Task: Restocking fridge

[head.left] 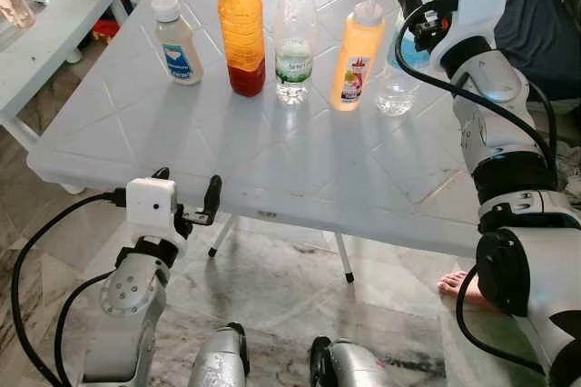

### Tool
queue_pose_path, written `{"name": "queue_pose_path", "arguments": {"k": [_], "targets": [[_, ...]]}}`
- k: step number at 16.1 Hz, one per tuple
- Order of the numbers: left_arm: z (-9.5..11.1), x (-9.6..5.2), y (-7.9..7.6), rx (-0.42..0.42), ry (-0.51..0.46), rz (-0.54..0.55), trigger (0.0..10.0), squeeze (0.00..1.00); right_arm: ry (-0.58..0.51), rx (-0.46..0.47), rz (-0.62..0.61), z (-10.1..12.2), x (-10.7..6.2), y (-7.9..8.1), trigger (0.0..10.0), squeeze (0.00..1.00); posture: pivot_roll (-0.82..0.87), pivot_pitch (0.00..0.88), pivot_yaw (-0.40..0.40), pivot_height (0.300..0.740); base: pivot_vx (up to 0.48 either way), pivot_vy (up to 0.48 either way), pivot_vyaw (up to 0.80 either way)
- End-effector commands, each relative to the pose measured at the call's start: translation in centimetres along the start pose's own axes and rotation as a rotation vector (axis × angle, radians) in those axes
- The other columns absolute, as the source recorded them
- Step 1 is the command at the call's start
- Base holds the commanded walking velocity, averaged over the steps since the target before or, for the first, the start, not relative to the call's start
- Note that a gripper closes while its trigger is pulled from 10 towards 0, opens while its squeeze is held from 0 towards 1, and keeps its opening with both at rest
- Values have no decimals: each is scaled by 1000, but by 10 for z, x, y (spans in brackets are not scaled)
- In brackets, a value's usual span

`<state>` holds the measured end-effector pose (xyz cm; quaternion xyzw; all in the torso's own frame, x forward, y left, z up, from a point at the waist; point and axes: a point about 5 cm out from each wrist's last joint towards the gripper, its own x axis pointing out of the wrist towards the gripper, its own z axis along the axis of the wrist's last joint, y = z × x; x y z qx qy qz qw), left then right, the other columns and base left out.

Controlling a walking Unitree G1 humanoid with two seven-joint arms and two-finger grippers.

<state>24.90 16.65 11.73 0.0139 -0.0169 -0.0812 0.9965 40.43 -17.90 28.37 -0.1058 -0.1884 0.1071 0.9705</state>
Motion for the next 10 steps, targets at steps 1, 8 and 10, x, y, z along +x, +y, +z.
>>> {"name": "queue_pose_path", "arguments": {"k": [1,8,10], "targets": [[-7,-2,-2,-1,33,-6,10000,0,19,-27,-5,-1,-1,0,0,0,209,200,10,740,0,0,0],[-2,13,-6,-46,13,51,10000,0,-20,-10,-195,-25,-50,-6,10000,0,174,167,-23,740,0,0,0],[-4,20,-8,-60,18,54,10000,0,-67,31,-273,-21,-71,11,10000,0,156,140,-26,740,0,0,0]]}}
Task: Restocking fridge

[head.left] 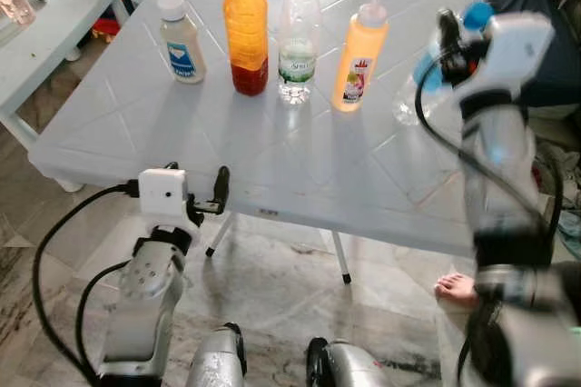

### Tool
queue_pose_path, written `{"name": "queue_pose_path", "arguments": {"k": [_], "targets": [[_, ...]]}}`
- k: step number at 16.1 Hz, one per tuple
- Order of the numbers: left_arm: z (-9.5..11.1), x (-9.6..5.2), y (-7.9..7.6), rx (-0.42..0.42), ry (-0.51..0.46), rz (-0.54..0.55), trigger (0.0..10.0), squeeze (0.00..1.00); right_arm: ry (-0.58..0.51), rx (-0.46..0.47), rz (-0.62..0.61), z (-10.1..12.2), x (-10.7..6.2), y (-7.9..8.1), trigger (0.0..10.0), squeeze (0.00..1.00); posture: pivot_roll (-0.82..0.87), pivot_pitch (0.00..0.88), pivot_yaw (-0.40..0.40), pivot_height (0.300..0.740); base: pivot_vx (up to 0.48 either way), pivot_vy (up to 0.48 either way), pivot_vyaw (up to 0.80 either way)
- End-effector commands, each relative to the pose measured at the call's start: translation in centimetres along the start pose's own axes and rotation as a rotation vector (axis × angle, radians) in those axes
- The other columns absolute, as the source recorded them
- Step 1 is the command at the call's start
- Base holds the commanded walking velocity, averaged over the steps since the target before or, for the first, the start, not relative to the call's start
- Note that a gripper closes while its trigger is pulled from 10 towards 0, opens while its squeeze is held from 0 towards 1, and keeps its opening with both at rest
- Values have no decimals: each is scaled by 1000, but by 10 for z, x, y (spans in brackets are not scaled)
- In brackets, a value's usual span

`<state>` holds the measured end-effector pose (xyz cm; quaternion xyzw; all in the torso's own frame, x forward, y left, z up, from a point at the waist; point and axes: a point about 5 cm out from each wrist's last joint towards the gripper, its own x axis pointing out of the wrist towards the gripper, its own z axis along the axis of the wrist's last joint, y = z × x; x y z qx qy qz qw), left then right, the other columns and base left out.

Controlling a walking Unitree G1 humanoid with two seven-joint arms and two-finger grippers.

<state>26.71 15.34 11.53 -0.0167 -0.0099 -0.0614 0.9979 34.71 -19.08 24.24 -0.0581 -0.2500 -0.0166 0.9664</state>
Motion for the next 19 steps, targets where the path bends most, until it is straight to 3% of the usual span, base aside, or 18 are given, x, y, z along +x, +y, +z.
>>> {"name": "queue_pose_path", "arguments": {"k": [1,4,6,19], "targets": [[0,3,1,-3,1,14,10000,0,28,-1,4,-2,-11,10,10000,0,152,140,-25,740,0,0,0],[-1,9,0,-13,-8,19,10000,0,91,54,58,-10,-41,38,10000,0,131,126,-25,740,0,0,0],[-1,10,-3,-18,-8,11,10000,0,134,69,92,-13,-54,47,10000,0,131,122,-28,740,0,142,0],[-8,9,0,-23,-10,27,10000,0,249,92,177,-26,-72,63,10000,0,139,80,-61,740,0,387,0]]}}
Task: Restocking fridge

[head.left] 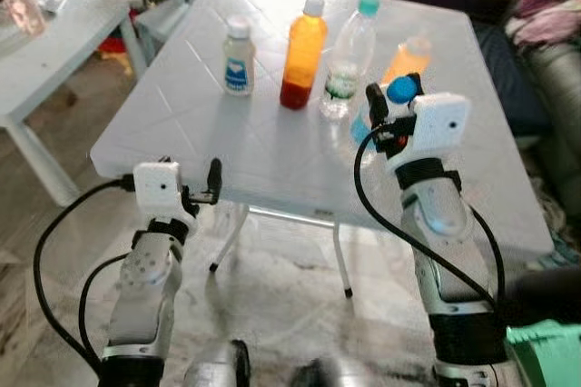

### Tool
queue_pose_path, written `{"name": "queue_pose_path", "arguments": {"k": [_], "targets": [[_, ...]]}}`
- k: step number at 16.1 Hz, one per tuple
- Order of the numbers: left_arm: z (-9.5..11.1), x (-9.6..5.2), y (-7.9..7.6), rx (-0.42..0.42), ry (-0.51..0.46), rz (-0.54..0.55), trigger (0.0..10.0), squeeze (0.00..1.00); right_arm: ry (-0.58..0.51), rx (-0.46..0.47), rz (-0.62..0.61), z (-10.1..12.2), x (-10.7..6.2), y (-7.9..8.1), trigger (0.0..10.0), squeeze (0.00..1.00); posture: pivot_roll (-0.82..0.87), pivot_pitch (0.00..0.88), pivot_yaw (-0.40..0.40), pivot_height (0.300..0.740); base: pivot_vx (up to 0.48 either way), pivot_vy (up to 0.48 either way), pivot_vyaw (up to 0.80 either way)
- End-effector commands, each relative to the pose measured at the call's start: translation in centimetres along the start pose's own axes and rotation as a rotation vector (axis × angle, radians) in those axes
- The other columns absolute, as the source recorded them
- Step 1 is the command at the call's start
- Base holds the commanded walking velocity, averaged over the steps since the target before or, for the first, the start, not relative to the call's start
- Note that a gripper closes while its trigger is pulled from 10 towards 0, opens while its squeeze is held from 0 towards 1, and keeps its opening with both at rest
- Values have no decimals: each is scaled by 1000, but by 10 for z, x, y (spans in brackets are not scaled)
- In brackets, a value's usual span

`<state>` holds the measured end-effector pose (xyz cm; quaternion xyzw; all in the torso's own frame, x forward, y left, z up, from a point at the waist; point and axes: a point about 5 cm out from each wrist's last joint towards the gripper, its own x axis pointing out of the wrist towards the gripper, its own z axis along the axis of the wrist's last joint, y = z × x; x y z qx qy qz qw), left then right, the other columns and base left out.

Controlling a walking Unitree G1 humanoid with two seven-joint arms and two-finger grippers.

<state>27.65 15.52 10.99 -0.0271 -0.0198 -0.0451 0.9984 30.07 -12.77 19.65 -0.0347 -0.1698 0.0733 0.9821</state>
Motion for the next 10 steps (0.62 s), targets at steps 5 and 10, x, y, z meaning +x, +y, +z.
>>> {"name": "queue_pose_path", "arguments": {"k": [5,10], "targets": [[-5,-1,-1,-3,18,-3,10000,0,136,15,43,-31,-20,3,10000,0,140,78,-63,740,0,394,0],[-22,-28,10,39,64,34,10000,0,143,85,156,-33,-37,17,10000,0,137,65,-60,740,0,0,631]]}}
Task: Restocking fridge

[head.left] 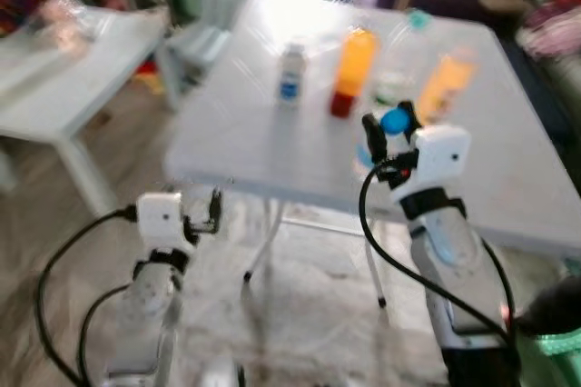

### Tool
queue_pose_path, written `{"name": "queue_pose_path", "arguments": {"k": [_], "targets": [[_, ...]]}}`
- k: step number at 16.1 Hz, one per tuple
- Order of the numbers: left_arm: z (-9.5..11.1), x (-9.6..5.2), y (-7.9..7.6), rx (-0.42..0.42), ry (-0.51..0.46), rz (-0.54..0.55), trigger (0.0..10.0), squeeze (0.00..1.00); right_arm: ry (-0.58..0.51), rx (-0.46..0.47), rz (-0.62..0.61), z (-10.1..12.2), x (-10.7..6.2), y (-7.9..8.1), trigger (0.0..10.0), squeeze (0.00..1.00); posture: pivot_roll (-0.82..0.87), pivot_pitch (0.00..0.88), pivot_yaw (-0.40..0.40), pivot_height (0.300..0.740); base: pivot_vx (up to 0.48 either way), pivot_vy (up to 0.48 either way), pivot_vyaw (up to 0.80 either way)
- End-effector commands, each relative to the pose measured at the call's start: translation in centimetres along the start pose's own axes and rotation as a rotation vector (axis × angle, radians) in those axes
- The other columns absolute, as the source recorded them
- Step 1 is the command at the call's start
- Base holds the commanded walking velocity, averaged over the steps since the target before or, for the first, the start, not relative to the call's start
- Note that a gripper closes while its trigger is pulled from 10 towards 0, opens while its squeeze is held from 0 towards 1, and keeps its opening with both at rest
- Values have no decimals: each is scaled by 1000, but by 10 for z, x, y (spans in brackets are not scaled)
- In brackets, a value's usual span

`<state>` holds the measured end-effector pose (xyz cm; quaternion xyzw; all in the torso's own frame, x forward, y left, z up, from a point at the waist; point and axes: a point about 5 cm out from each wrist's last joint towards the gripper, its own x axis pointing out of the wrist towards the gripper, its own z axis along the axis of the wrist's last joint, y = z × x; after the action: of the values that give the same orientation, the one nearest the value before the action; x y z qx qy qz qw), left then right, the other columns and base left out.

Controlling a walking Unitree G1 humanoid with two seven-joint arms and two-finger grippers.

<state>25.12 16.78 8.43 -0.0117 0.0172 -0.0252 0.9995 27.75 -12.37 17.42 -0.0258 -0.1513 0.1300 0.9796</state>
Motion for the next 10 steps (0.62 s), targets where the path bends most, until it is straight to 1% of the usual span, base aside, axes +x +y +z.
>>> {"name": "queue_pose_path", "arguments": {"k": [1,2,3,5,9,10], "targets": [[0,-2,0,19,-6,8,10000,0,111,55,65,-22,-8,11,10000,0,138,63,-61,740,0,0,788],[-1,-3,1,20,-6,21,10000,0,110,54,82,-23,-9,13,10000,0,138,63,-61,740,0,0,788],[0,0,4,17,-9,57,10000,0,104,54,115,-22,-9,18,10000,0,139,61,-61,740,0,0,788],[2,3,5,15,-16,75,10000,0,95,58,137,-21,-7,21,10000,0,138,57,-61,740,0,0,788],[3,4,4,14,-23,74,10000,0,77,60,167,-18,-4,22,10000,0,138,58,-60,740,-271,0,788],[3,4,3,16,-25,73,10000,0,76,59,170,-18,-4,22,10000,0,138,58,-60,740,0,0,788]]}}
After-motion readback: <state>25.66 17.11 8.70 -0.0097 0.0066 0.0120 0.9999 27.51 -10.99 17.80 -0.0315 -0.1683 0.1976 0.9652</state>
